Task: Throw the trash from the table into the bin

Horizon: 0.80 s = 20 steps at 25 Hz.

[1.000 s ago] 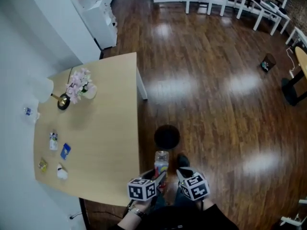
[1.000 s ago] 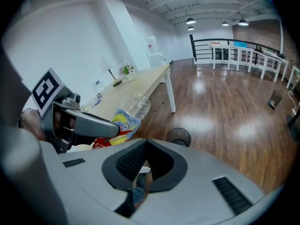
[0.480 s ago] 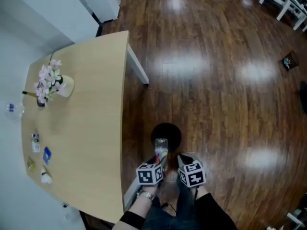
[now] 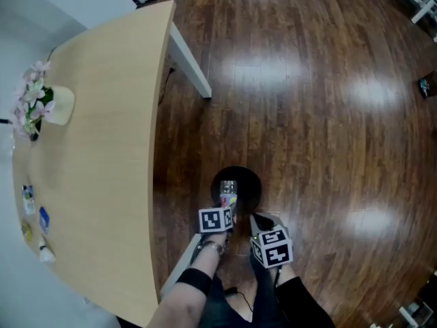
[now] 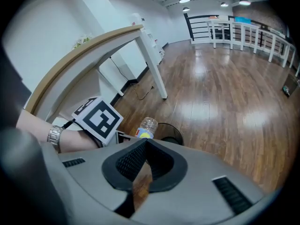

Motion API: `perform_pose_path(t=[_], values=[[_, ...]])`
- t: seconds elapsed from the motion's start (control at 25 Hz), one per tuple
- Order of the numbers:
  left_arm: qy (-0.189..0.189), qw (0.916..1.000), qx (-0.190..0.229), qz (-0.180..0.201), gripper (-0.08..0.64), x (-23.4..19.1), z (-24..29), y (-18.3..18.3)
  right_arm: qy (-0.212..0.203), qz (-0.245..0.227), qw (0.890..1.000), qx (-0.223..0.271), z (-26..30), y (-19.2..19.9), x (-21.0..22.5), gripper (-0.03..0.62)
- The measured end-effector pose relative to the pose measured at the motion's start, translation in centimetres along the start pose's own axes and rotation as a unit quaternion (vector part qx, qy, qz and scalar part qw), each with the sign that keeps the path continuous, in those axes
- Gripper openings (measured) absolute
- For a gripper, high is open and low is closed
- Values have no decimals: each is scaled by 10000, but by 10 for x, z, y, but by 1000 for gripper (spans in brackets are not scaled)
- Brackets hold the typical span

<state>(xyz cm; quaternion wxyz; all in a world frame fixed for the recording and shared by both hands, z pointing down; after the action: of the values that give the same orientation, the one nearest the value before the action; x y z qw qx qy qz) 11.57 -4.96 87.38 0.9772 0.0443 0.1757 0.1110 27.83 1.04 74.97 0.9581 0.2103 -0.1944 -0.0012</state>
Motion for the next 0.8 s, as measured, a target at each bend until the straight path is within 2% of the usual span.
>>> perform_pose_path(t=[0.24,0.4,0.52,0.8], values=[[233,9997,-16,-29,263,-6,32,-3,-161,-33,9998,-99,7,8,-6,8],[102,9999,62,107,402,-8,39,-3,-196,11,9998,-96,6,13,-7,8],[189,9995,-26,242,402,-4,35,3,-201,109,9997,-131,4,16,-9,8],[161,9981,198,560,394,5,3,12,-182,144,9997,-29,-9,18,-17,8]])
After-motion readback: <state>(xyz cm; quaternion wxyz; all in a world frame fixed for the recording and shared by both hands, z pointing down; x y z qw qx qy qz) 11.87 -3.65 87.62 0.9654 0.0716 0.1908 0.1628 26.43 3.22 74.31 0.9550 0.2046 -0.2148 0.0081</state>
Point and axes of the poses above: the fingertips, and each gripper's own axes: z forward along the fingers, x to its right, y out of its underside, the point moved 10 cm from there along -z, backward along the fingers, and after that the axes turned 1 degree about x, right-handed, at the moved point
